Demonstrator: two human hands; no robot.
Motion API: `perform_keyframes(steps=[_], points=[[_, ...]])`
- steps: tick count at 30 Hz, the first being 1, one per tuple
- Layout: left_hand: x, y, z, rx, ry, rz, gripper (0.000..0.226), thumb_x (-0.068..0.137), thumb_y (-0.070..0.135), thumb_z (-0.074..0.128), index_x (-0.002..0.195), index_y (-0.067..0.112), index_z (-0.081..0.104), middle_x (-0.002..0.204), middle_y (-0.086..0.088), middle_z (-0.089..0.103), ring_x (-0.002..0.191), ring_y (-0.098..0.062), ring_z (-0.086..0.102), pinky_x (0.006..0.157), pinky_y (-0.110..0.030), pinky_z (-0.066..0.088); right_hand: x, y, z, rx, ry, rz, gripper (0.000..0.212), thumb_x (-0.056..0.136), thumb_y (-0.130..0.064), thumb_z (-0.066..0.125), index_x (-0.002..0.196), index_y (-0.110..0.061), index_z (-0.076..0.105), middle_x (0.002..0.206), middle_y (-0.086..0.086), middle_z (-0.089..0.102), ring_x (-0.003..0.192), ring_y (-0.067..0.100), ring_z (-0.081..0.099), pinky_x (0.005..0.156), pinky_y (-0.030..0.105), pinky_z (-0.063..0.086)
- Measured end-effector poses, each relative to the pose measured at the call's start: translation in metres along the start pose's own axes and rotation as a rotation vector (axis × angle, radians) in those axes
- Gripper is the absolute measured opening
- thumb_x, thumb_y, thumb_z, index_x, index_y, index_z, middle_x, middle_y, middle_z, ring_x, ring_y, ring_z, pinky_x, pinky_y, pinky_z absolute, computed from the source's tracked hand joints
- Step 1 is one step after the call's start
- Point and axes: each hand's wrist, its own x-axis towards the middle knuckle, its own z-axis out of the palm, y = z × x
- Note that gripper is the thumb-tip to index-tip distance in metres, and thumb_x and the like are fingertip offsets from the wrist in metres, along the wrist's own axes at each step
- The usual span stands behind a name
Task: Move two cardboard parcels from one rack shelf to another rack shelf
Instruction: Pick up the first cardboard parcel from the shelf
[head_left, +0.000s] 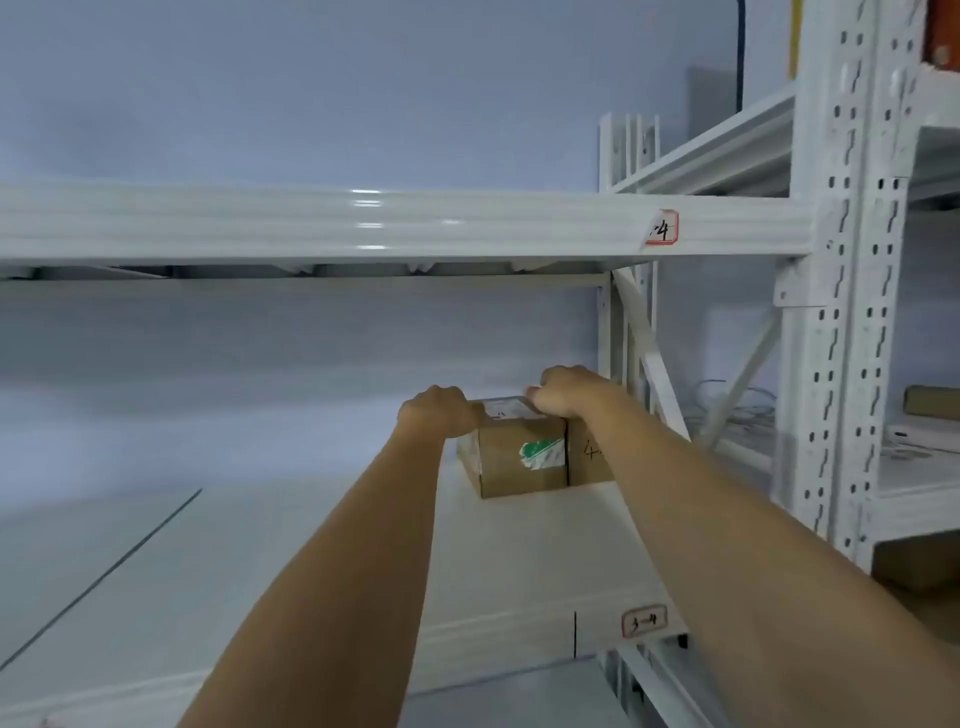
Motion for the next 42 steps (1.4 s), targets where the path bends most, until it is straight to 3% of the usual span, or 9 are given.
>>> perform_keyframes(steps=[4, 13, 18, 22, 27, 32, 35, 39, 42], points=[[0.025, 0.007, 0.0, -0.093, -0.056, -0.067, 0.05, 0.096, 0.049, 0.045, 0.121, 0.008, 0.059, 0.11, -0.01, 0.057, 0.098, -0.029, 0.056, 0.083, -0.033, 0.043, 0.029, 0.0, 0.007, 0.011, 0.047, 0.034, 0.043, 0.1, -0.032, 0.048, 0.133, -0.007, 0.057, 0.129, 0.015, 0.063, 0.099, 0.029, 0.06, 0.085, 0.034, 0.048], [0.081, 0.011, -0.002, -0.518, -0.324, -0.405, 0.067, 0.102, 0.044, 0.044, 0.147, -0.006, 0.041, 0.141, -0.024, 0.054, 0.106, -0.046, 0.061, 0.093, -0.053, 0.054, 0.075, -0.006, -0.001, 0.127, -0.119, 0.068, 0.026, 0.102, -0.013, 0.044, 0.119, 0.004, 0.054, 0.083, 0.013, 0.05, 0.066, 0.024, 0.051, 0.058, 0.032, 0.044], [0.096, 0.014, 0.004, -0.609, -0.443, -0.495, 0.063, 0.103, 0.027, 0.05, 0.15, -0.011, 0.033, 0.15, -0.03, 0.042, 0.128, -0.054, 0.051, 0.102, -0.062, 0.049, 0.086, -0.004, 0.004, 0.184, -0.205, 0.103, 0.039, 0.107, -0.015, 0.041, 0.138, 0.007, 0.051, 0.112, 0.018, 0.049, 0.098, 0.029, 0.053, 0.097, 0.037, 0.049], [0.098, 0.021, 0.009, -0.618, -0.483, -0.495, 0.059, 0.102, 0.01, 0.051, 0.152, -0.012, 0.028, 0.16, -0.026, 0.03, 0.138, -0.051, 0.043, 0.105, -0.06, 0.048, 0.091, -0.008, 0.006, 0.183, -0.219, 0.107, 0.03, 0.108, -0.015, 0.039, 0.105, 0.008, 0.058, 0.101, 0.016, 0.052, 0.083, 0.028, 0.052, 0.093, 0.035, 0.045], [0.101, 0.025, 0.018, -0.645, -0.507, -0.464, 0.044, 0.104, 0.01, 0.045, 0.144, -0.01, 0.046, 0.15, -0.027, 0.045, 0.133, -0.049, 0.051, 0.102, -0.059, 0.05, 0.084, -0.023, 0.003, 0.196, -0.222, 0.072, 0.048, 0.111, -0.013, 0.031, 0.156, 0.005, 0.029, 0.159, 0.02, 0.036, 0.112, 0.03, 0.048, 0.105, 0.035, 0.042], [0.098, 0.022, 0.019, -0.63, -0.503, -0.418, 0.038, 0.1, 0.009, 0.045, 0.131, -0.003, 0.061, 0.137, -0.025, 0.057, 0.121, -0.048, 0.061, 0.096, -0.061, 0.054, 0.091, -0.014, 0.006, 0.28, -0.216, 0.093, 0.035, 0.111, -0.015, 0.032, 0.108, 0.012, 0.055, 0.079, 0.012, 0.034, 0.061, 0.021, 0.032, 0.086, 0.031, 0.034], [0.089, 0.018, 0.014, -0.612, -0.503, -0.407, 0.037, 0.099, 0.01, 0.047, 0.132, -0.001, 0.061, 0.137, -0.025, 0.057, 0.121, -0.047, 0.061, 0.093, -0.062, 0.056, 0.099, -0.008, 0.01, 0.534, -0.272, 0.157, 0.048, 0.109, -0.025, 0.043, 0.146, 0.005, 0.045, 0.089, 0.016, 0.047, 0.074, 0.03, 0.049, 0.096, 0.035, 0.048], [0.076, 0.012, 0.003, -0.63, -0.483, -0.387, 0.035, 0.1, 0.009, 0.048, 0.131, 0.001, 0.063, 0.137, -0.023, 0.058, 0.126, -0.042, 0.058, 0.099, -0.06, 0.053, 0.097, -0.002, 0.015, 0.843, -0.288, 0.276, 0.029, 0.104, -0.029, 0.055, 0.123, -0.007, 0.06, 0.074, 0.013, 0.046, 0.058, 0.025, 0.046, 0.063, 0.032, 0.058], [0.069, 0.005, -0.005, -0.668, -0.418, -0.381, 0.03, 0.101, 0.012, 0.049, 0.126, 0.002, 0.063, 0.137, -0.02, 0.055, 0.126, -0.039, 0.055, 0.096, -0.06, 0.055, 0.081, -0.01, 0.012, 0.926, -0.248, 0.262, 0.019, 0.103, -0.019, 0.051, 0.121, -0.017, 0.059, 0.075, 0.008, 0.05, 0.083, 0.02, 0.066, 0.09, 0.034, 0.052]])
